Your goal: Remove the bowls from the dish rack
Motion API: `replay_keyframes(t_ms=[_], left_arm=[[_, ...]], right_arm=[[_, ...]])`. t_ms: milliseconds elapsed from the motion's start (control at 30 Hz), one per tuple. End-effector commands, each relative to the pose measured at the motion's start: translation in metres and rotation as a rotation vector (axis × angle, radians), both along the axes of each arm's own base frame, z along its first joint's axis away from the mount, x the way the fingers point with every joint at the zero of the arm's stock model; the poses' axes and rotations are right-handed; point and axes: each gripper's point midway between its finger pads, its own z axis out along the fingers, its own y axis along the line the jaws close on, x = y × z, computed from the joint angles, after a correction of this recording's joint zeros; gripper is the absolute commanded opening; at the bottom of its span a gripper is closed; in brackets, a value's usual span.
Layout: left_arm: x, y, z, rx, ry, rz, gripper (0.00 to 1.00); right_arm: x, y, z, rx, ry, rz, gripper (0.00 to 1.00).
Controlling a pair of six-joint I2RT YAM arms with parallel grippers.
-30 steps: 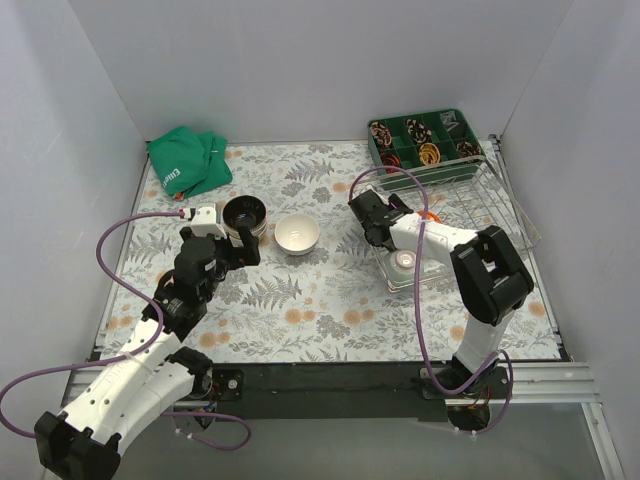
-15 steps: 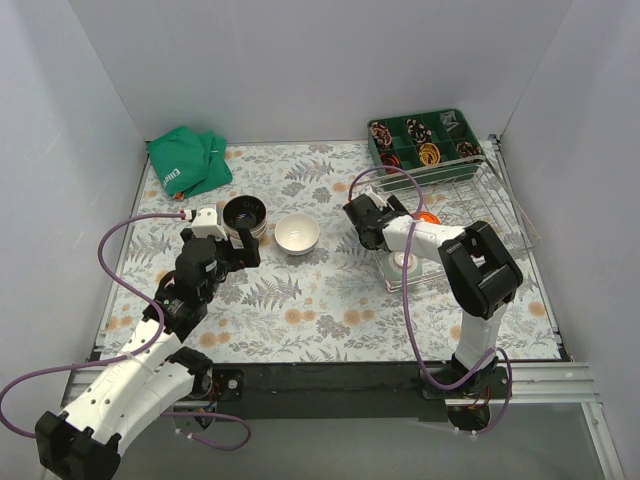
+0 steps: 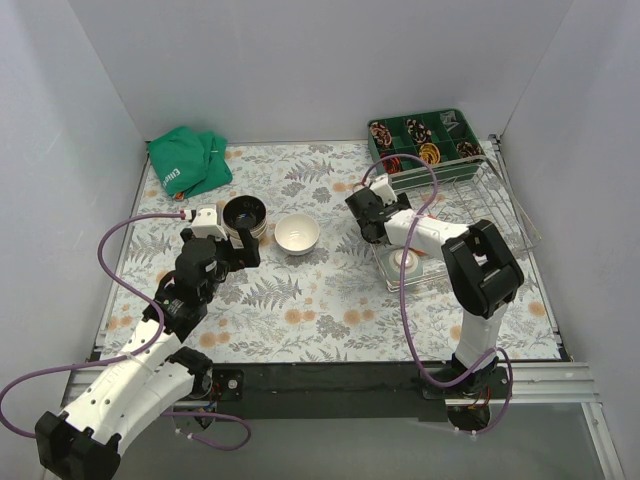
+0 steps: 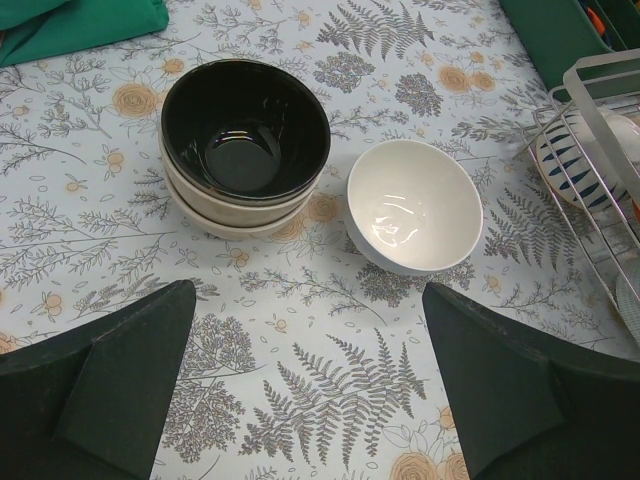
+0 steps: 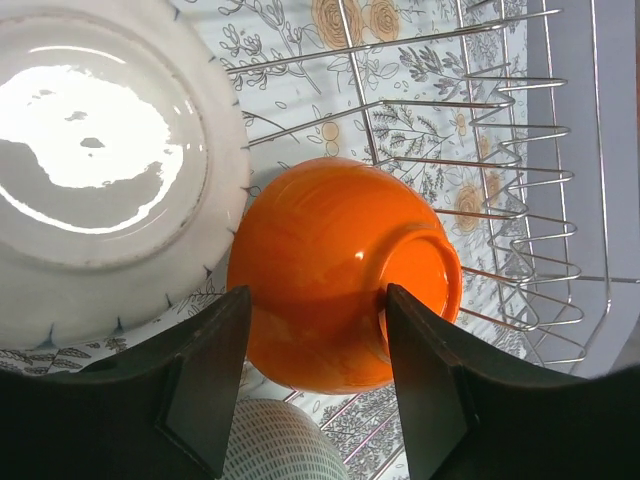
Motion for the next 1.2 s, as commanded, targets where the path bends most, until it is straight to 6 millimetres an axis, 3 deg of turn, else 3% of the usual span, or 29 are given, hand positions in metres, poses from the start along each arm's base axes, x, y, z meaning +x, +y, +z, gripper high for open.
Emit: replay_keyframes(t_ms=[0,167,333,433,767,900,1100,1167], left_arm=[[-0.001,0.000,0.006,-0.003,-0.025,-0.004,0.98],[-0.001,0.001,0.008,-0.006,-0.031,-0.001,0.98],[-0.001,0.000,0.006,-0.005,-0.026,-0.002,0.98],[-0.001,0.000,0.006,-0.006,-0.028,-0.003,0.98],[-0.001,0.000,0.007,-0.006,-0.029,-0.004,0.98],[-0.001,0.000,0.006,-0.005,-0.028,-0.004,0.98],[-0.001,-0.001,0.005,-0.005,-0.023,-0.009,0.98],[-0.001,-0.002,0.004,-0.004,-0.020,-0.011,0.98]], right_arm=[[-0.008,0.024,-0.028,0.241,0.042,-0.040,0.49],[-0.003,0.024,-0.012,0.245,0.003,-0.028,0.30],[0.000,0.021,0.003,0.222,-0.024,-0.012,0.28],[0.001,0.018,0.008,0.211,-0.032,-0.009,0.21],[0.016,0.000,0.026,0.239,-0.043,0.027,0.29],[0.018,0.004,0.050,0.278,-0.081,0.083,0.33],[0.003,0.020,0.082,0.404,-0.101,0.198,0.47],[-0.009,0.023,0.081,0.440,-0.061,0.227,0.48]])
